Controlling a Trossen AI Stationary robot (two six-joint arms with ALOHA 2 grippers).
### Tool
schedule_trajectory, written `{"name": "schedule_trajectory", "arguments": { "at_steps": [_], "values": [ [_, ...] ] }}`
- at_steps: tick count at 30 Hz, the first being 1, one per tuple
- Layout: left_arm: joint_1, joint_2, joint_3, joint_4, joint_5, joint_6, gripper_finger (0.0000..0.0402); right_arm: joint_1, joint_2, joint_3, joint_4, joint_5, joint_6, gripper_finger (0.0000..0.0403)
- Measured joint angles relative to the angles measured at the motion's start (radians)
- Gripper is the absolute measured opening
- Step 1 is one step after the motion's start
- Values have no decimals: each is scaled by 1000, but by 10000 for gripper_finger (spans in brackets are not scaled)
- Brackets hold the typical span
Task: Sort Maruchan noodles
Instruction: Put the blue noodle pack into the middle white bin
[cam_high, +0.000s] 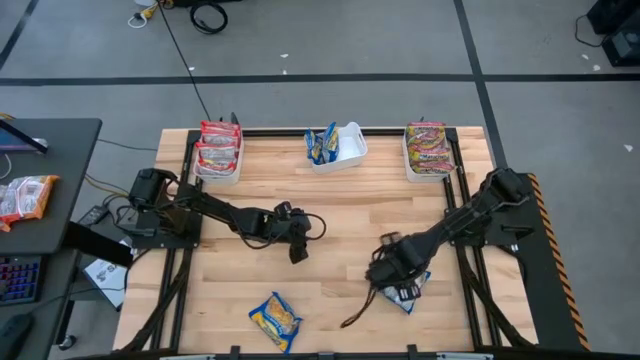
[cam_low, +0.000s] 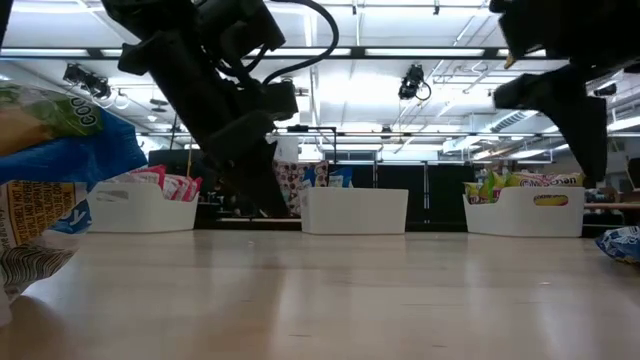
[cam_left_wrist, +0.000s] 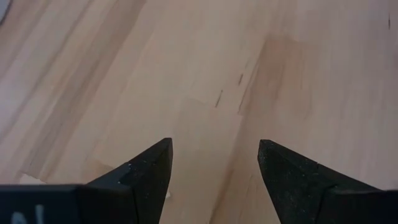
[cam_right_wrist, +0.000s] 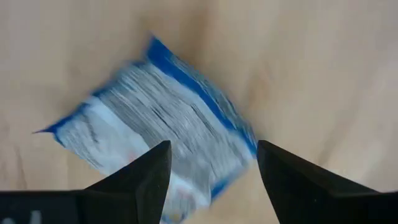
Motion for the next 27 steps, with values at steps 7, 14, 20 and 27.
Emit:
{"name": "schedule_trajectory", "arguments": {
  "at_steps": [7, 14, 20, 27],
  "values": [
    [0, -35, 0, -52, -3, 49, 243, -52, 95, 1, 58, -109, -267, 226],
    [0, -67, 0, -49, -38, 50, 243, -91, 208, 2, 60, -115, -421, 215],
    [0, -77, 0, -70, -38, 52, 243, -102, 252, 8, 56, -147, -458, 198],
    [4, -87, 1, -89, -59, 76, 242, -124, 225, 3, 72, -120, -403, 65]
  ]
}}
